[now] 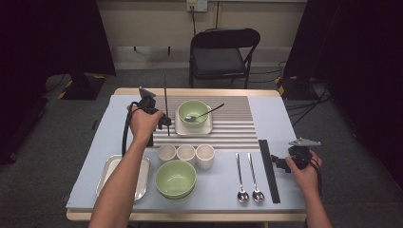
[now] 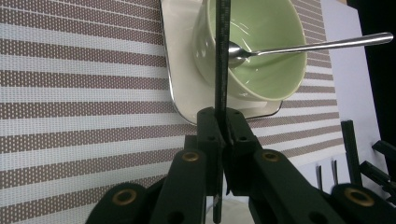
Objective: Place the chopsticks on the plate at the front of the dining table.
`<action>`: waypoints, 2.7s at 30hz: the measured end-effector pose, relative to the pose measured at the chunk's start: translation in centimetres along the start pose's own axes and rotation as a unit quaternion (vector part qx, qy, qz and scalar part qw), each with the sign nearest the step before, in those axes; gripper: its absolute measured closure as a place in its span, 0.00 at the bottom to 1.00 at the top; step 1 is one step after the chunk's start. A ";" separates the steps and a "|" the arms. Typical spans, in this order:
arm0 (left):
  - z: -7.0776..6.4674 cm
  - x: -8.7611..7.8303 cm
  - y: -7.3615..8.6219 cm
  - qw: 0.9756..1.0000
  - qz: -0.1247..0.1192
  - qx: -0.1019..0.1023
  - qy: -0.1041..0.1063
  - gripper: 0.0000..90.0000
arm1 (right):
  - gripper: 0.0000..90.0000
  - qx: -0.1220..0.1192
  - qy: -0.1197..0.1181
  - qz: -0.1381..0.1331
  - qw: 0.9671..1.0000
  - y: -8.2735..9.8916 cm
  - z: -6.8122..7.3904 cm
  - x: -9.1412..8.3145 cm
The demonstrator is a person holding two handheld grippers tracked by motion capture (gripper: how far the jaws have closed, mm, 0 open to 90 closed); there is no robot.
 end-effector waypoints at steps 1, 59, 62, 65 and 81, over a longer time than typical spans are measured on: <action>0.0 0.0 0.0 1.000 0.000 -0.001 0.000 0.96 | 0.17 0.000 0.000 0.000 1.000 0.0 0.0 0.0; 0.5 4.2 -0.4 0.999 0.039 -0.009 -0.010 0.96 | 0.17 -0.001 0.000 0.000 1.000 0.0 0.0 0.0; 0.5 4.6 -0.4 0.999 0.041 -0.014 -0.004 0.96 | 0.17 -0.001 0.000 0.000 1.000 0.0 0.0 0.0; 0.4 4.7 -0.4 0.999 0.036 -0.021 -0.008 0.96 | 0.17 -0.001 0.000 0.000 1.000 0.0 0.0 0.0; 0.6 5.6 -0.4 0.998 0.065 -0.003 -0.007 0.96 | 0.17 -0.001 0.000 0.000 1.000 0.0 0.0 0.0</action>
Point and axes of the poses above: each handheld gripper's, and its own axes: x roughly forward along the jaws, y roughly out of its underside, z roughly to its left, the point moved 1 cm from there along x, roughly forward along the jaws, and after that the axes turned 11 degrees about x, right-handed, at the moved point
